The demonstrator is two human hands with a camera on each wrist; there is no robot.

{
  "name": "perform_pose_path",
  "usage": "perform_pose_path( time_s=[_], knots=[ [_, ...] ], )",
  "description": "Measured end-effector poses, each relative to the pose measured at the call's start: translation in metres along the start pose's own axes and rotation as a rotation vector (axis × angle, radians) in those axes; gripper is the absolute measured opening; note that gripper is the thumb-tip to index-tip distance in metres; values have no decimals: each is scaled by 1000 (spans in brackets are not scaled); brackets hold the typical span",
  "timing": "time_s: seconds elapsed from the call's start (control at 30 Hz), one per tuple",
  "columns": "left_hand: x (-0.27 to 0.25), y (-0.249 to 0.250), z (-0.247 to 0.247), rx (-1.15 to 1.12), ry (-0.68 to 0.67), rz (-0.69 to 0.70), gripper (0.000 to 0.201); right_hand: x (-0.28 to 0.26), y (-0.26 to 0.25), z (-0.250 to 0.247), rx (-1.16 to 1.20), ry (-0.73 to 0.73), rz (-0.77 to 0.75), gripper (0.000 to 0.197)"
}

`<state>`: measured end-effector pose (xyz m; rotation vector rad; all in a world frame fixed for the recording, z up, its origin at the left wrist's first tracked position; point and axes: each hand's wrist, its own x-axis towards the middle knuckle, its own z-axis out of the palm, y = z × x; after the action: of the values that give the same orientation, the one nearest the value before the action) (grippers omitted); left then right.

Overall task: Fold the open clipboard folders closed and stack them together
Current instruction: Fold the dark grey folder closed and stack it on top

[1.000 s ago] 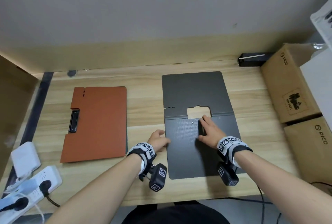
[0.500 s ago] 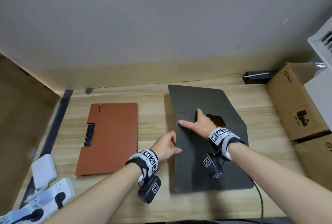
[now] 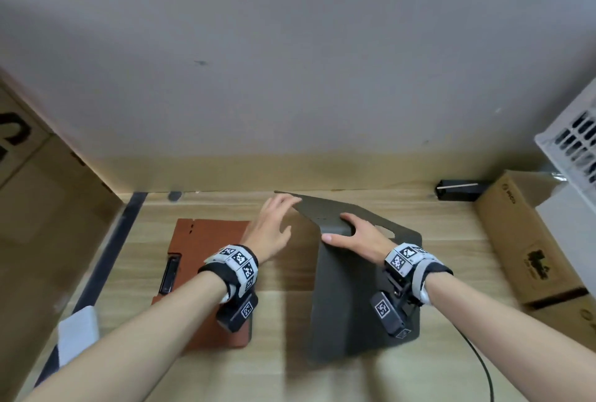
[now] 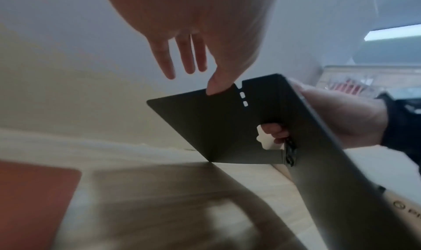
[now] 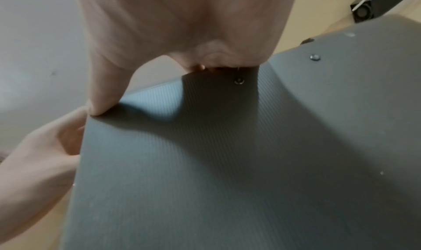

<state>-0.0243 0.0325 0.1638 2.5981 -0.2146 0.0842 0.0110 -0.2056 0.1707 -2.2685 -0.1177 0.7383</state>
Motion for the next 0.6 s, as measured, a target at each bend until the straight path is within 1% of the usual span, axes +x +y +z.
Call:
perform_pose_path(
  time_s=[0.1,0.17,0.2,0.27,0.33,0.4,0.47,0.53,0.6],
  knots=[
    [24,4,-7,217,-168,87,60,-12,-11,-8,11,-64,-68,99],
    [34,5,-12,258,-269,90,59,-16,-14,-12,-1,-102,-90,87],
    [37,6,-15,258,-293,79,60,-19,-17,-14,-3,-118,-97,85],
    [40,9,-26,300,-267,77,57,-18,-16,-15,-1,-110,-96,91],
    [42,12,-36,375,-213,114,49,-14,-13,-18,10,-98,-105,97],
    [45,16,-47,441,-190,141,46,-16,-20,-24,40,-117,-134,103],
    [50,21,-59,509,-192,162,44,-25,-33,-30,69,-144,-172,106],
    [57,27,-70,567,-210,162,36,-29,-40,-36,53,-173,-192,105],
    [61,33,-80,614,-219,160,28,-28,-44,-41,-3,-153,-192,114]
  ],
)
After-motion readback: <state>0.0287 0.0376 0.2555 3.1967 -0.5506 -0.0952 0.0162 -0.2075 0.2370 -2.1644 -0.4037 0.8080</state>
